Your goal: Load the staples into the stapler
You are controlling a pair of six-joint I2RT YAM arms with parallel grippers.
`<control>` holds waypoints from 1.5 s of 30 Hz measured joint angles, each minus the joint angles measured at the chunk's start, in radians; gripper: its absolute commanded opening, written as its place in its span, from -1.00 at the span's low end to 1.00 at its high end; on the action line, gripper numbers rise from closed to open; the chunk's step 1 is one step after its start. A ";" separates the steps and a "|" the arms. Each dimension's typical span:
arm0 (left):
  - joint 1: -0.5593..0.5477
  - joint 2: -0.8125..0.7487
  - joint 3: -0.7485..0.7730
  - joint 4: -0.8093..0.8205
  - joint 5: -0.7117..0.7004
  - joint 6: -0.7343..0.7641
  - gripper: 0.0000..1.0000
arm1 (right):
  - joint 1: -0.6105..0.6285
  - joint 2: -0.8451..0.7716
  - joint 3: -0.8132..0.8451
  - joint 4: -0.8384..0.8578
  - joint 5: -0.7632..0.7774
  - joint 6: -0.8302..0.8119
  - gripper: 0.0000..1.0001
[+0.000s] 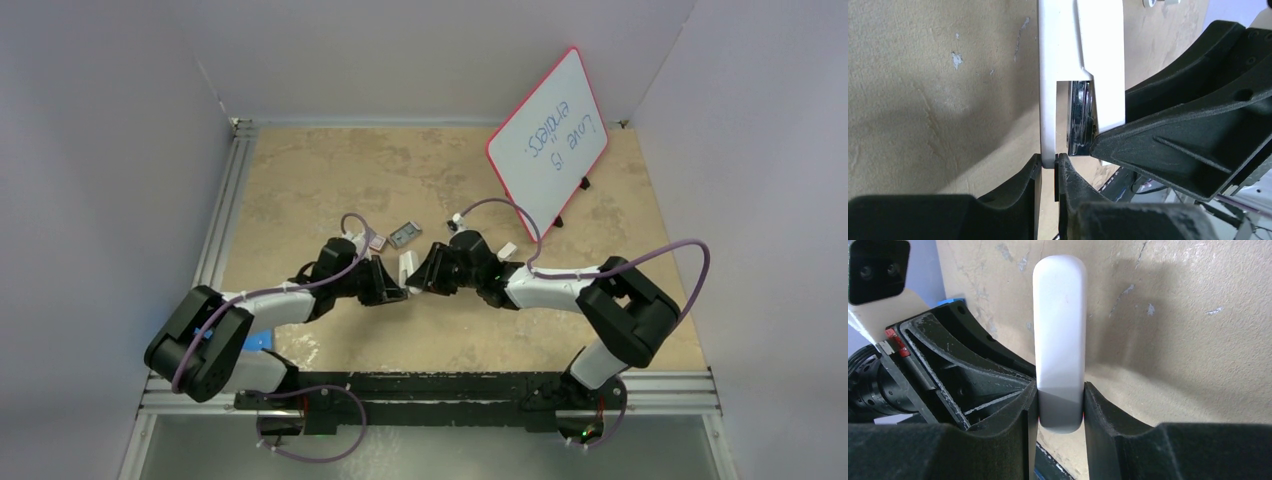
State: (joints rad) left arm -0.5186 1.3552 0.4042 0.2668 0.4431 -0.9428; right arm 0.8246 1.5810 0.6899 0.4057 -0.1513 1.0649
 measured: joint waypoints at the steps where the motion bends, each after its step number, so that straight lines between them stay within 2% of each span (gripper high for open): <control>1: -0.001 0.000 0.000 -0.001 0.002 0.020 -1.00 | 0.000 0.000 0.001 -0.007 -0.002 -0.004 -0.73; 7: -0.001 -0.016 0.000 -0.006 0.010 0.121 -1.00 | -0.003 -0.014 0.026 -0.068 -0.024 -0.051 -0.73; 17: 0.000 -0.056 -0.011 0.013 -0.006 0.204 -1.00 | -0.072 -0.132 0.037 -0.187 -0.061 -0.114 -0.73; 25: 0.000 -0.056 -0.017 0.008 -0.009 0.223 -1.00 | -0.110 -0.145 0.064 -0.247 -0.075 -0.140 -0.67; 34: 0.000 -0.061 -0.025 -0.002 0.001 0.233 -1.00 | -0.212 -0.150 0.116 -0.289 -0.072 -0.183 -0.59; 45: 0.000 -0.063 -0.027 -0.007 0.033 0.233 -1.00 | -0.236 -0.098 0.142 -0.270 -0.076 -0.187 -0.52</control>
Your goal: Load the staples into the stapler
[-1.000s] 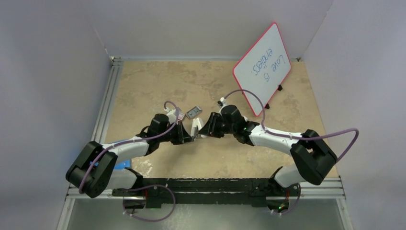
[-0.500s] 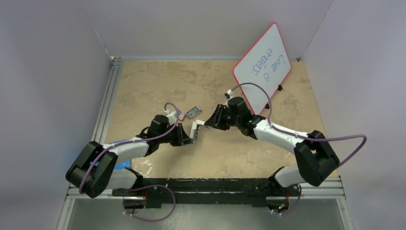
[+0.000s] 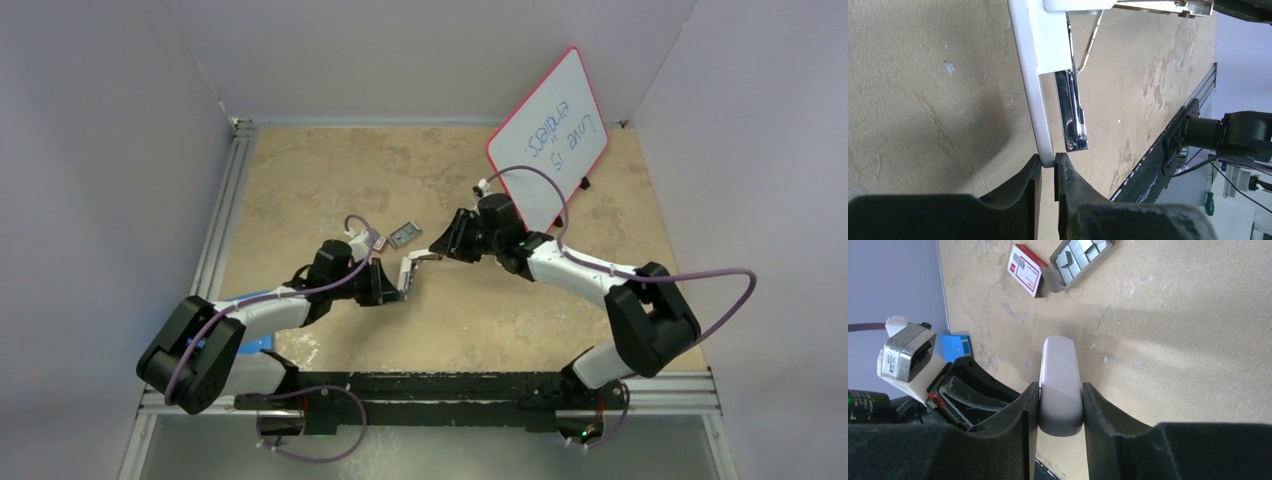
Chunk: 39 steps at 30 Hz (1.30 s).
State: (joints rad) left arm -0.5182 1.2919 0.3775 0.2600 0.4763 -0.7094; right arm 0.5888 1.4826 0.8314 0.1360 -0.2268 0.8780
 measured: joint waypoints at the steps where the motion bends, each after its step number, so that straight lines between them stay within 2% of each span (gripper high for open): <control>1: 0.000 0.001 0.000 -0.001 0.000 0.000 -1.00 | -0.001 0.011 0.001 0.008 0.000 0.002 -0.52; 27: 0.001 0.052 -0.015 0.016 0.000 -0.004 -1.00 | -0.006 0.189 0.061 0.116 0.064 0.037 -0.53; 39: 0.001 0.051 -0.010 -0.027 -0.043 -0.043 -1.00 | -0.005 0.196 0.079 0.109 0.084 -0.005 -0.24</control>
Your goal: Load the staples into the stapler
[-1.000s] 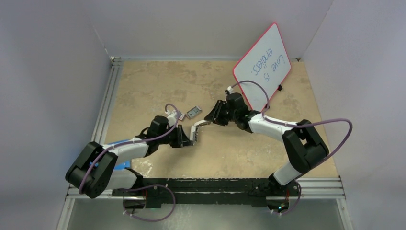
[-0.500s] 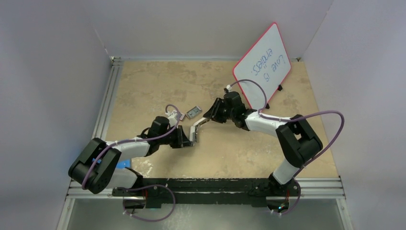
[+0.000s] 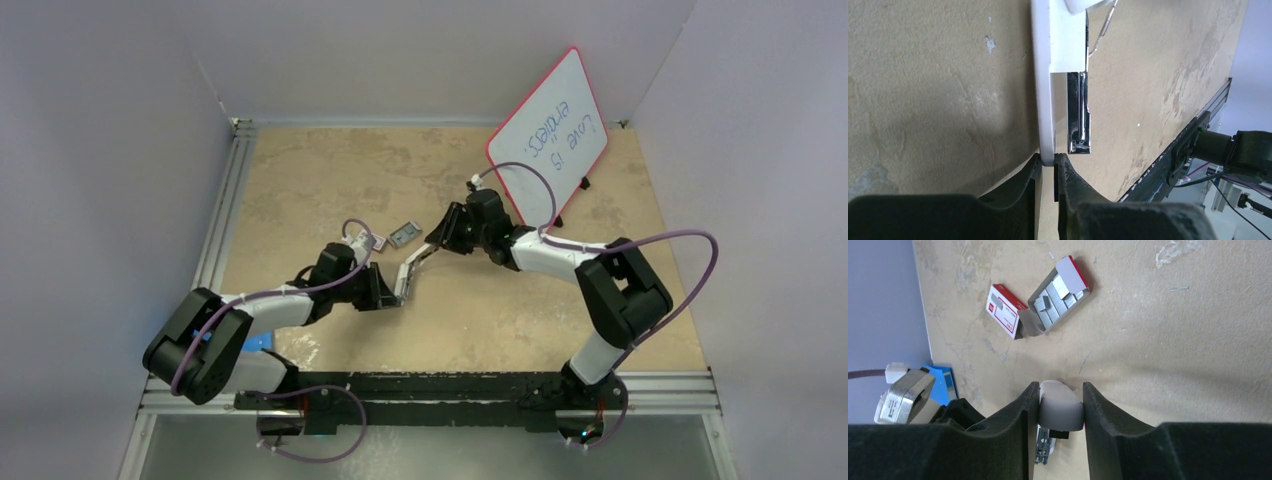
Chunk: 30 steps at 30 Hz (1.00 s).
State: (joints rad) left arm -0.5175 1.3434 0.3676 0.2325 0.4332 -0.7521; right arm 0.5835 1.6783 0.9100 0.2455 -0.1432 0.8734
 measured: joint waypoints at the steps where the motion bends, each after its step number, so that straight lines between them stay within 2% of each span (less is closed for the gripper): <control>1: 0.000 0.000 0.005 -0.014 -0.003 -0.015 -1.00 | 0.000 -0.006 -0.006 -0.001 -0.006 -0.004 -0.21; 10: 0.000 0.007 0.047 -0.102 -0.027 -0.077 -1.00 | -0.014 -0.080 -0.067 -0.009 -0.003 -0.050 -0.03; 19: 0.000 0.018 0.058 -0.137 -0.034 -0.130 -1.00 | -0.015 -0.123 -0.079 -0.002 -0.009 -0.063 0.43; 23: 0.000 0.018 0.061 -0.144 -0.037 -0.155 -1.00 | -0.005 -0.177 -0.127 0.028 -0.013 -0.053 0.55; 30: 0.000 0.034 0.061 -0.135 -0.026 -0.199 -1.00 | 0.102 -0.173 -0.137 0.069 0.044 0.013 0.55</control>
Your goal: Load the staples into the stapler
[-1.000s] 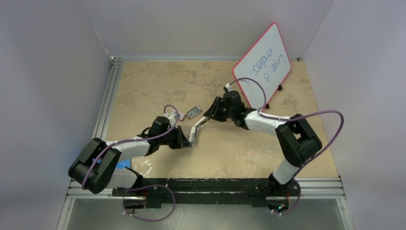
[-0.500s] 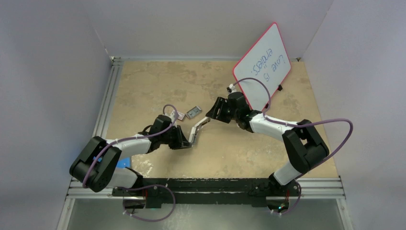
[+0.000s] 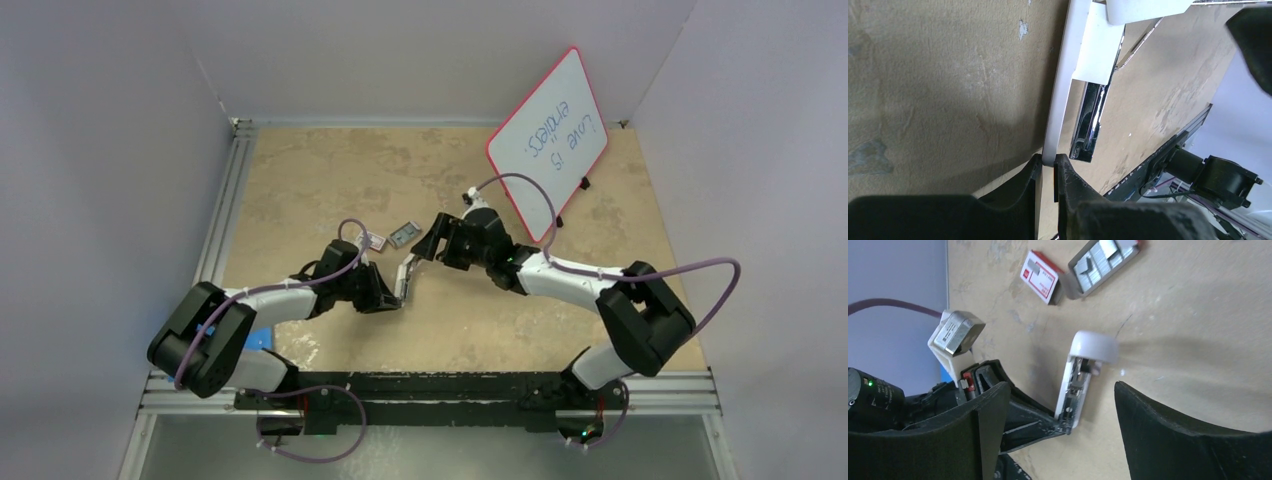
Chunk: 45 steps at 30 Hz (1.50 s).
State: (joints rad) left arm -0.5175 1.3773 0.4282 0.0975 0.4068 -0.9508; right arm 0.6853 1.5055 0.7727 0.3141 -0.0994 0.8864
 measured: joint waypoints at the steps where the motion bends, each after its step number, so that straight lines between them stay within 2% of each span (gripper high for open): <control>1: 0.000 0.001 0.000 0.002 0.001 -0.003 -1.00 | 0.016 0.006 -0.003 0.008 0.012 0.023 0.54; 9: 0.000 0.007 0.000 0.015 0.009 -0.019 -1.00 | 0.043 0.083 -0.027 0.065 0.066 0.101 0.47; 18: 0.000 0.015 0.000 0.022 0.017 -0.026 -1.00 | 0.086 0.215 0.037 0.067 0.053 0.102 0.12; 25: 0.000 0.016 0.000 0.029 0.026 -0.026 -1.00 | 0.094 0.248 0.066 0.068 0.052 0.110 -0.07; 37: 0.000 0.023 0.000 0.046 0.065 -0.034 -1.00 | 0.093 0.312 0.167 0.015 0.053 0.082 -0.14; 42: 0.000 0.034 -0.001 0.064 0.085 -0.037 -1.00 | 0.093 0.343 0.200 0.001 0.052 0.061 -0.07; 45: 0.000 0.040 -0.002 0.080 0.098 -0.045 -1.00 | 0.093 0.351 0.205 -0.006 0.051 0.052 -0.16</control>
State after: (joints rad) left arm -0.5175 1.4170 0.4259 0.1776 0.5049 -0.9958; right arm 0.7788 1.8565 0.9779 0.3084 -0.0483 0.9386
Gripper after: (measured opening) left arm 0.112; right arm 0.462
